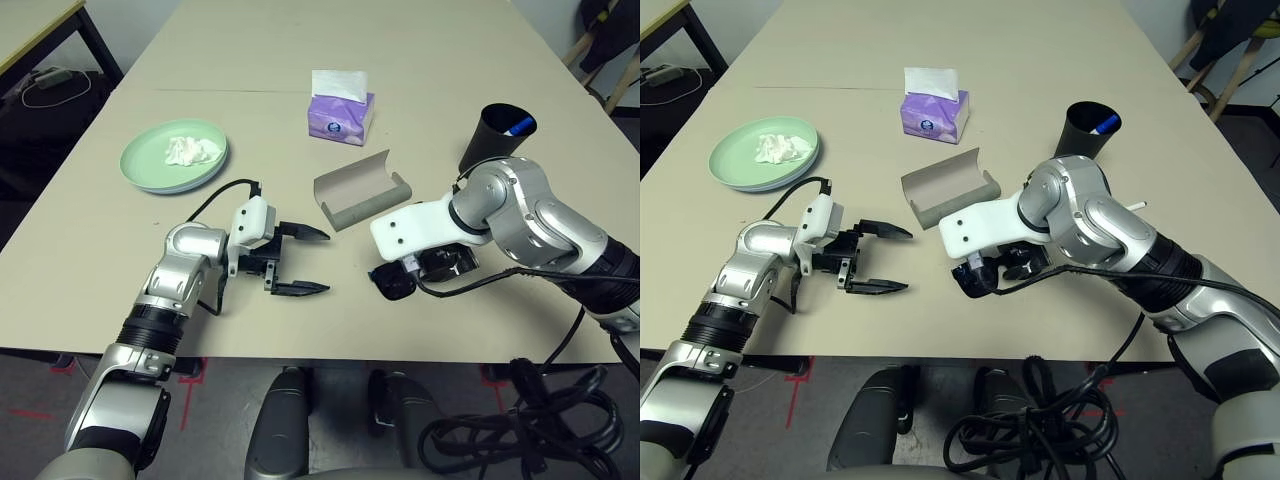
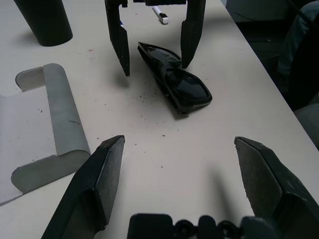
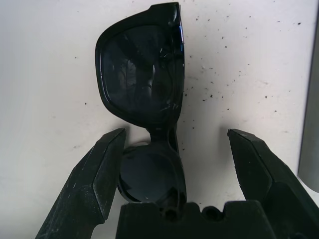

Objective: Organize and tidy the items on the table.

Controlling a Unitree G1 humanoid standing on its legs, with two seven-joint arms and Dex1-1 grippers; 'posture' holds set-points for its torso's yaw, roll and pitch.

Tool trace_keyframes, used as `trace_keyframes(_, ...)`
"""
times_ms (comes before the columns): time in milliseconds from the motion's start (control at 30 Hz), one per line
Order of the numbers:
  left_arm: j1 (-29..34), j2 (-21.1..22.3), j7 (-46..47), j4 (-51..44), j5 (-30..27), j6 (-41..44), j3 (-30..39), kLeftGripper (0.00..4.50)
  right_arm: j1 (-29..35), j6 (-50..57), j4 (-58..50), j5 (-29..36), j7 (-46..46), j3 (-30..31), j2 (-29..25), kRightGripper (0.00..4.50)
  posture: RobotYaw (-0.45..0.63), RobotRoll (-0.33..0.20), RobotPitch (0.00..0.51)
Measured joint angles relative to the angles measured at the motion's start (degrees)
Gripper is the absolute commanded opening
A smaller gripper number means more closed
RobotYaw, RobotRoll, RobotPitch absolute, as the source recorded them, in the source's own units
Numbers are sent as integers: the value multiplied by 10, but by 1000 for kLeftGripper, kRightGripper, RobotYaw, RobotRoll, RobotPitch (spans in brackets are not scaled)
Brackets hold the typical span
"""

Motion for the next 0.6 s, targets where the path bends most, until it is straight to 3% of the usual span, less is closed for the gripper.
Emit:
trace_keyframes(100, 0, 0, 0, 0, 0, 1, 0, 4500, 4, 0, 0, -3, 2, 0, 0, 3306, 134, 0, 191)
trace_keyframes(267, 0, 0, 0, -1, 0, 1, 0, 4500, 14, -9, 2, -4, 7, 0, 0, 1278, 135, 0, 189)
trace_keyframes(333, 0, 0, 0, -1, 0, 1, 0, 4500, 9, -16, 1, -8, 10, -4, -2, 740, 134, 0, 187)
trace_keyframes(600, 0, 0, 1, -1, 0, 1, 0, 4500, 8, -29, 2, -7, 19, -17, -2, 537, 123, 0, 178)
